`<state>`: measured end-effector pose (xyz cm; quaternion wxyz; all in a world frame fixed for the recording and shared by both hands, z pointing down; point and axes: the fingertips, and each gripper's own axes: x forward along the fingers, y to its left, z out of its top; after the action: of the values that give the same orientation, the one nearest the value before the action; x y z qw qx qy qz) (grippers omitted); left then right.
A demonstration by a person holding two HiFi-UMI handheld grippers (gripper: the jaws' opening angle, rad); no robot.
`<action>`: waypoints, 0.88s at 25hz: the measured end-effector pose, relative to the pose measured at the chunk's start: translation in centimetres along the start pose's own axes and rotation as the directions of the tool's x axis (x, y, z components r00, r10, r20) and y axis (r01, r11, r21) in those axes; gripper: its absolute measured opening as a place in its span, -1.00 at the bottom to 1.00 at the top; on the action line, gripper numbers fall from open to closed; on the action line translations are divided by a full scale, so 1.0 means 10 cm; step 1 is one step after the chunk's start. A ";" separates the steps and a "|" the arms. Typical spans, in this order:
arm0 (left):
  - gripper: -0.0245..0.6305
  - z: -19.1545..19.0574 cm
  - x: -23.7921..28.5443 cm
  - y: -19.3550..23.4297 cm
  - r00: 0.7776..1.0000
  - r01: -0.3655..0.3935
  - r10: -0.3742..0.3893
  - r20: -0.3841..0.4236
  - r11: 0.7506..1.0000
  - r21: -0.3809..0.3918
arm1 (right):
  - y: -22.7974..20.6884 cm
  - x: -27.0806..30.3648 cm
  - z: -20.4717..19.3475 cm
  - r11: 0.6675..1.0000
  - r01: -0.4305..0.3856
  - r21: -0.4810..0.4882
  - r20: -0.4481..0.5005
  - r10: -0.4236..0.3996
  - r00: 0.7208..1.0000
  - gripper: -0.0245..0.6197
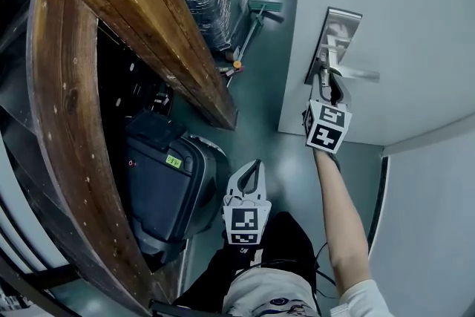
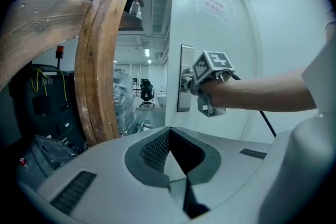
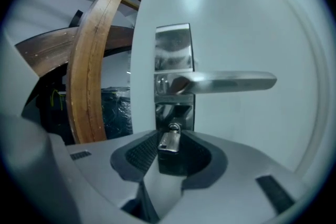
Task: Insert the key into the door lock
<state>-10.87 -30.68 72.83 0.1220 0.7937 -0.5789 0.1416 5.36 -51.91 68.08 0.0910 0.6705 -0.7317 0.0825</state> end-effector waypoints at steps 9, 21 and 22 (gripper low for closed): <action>-0.91 1.29 -0.41 -0.23 0.995 0.060 -0.057 0.078 0.998 -0.033 | 0.11 -1.99 0.56 0.975 -0.219 0.026 0.014 0.219 0.976 -0.56; -0.91 2.46 -1.27 -0.56 0.974 0.082 -0.087 0.208 0.996 0.030 | -0.17 -3.40 1.70 0.983 -0.182 0.024 0.153 0.176 0.972 -0.90; -0.92 2.50 -1.28 -0.57 0.972 0.082 -0.087 0.219 0.996 0.033 | -0.16 -3.38 1.73 0.982 -0.186 0.034 0.158 0.178 0.971 -0.90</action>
<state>-7.05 -26.60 44.71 0.0536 0.8298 -0.5528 0.0541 9.37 -23.61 43.04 0.0099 0.6069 -0.7927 0.0564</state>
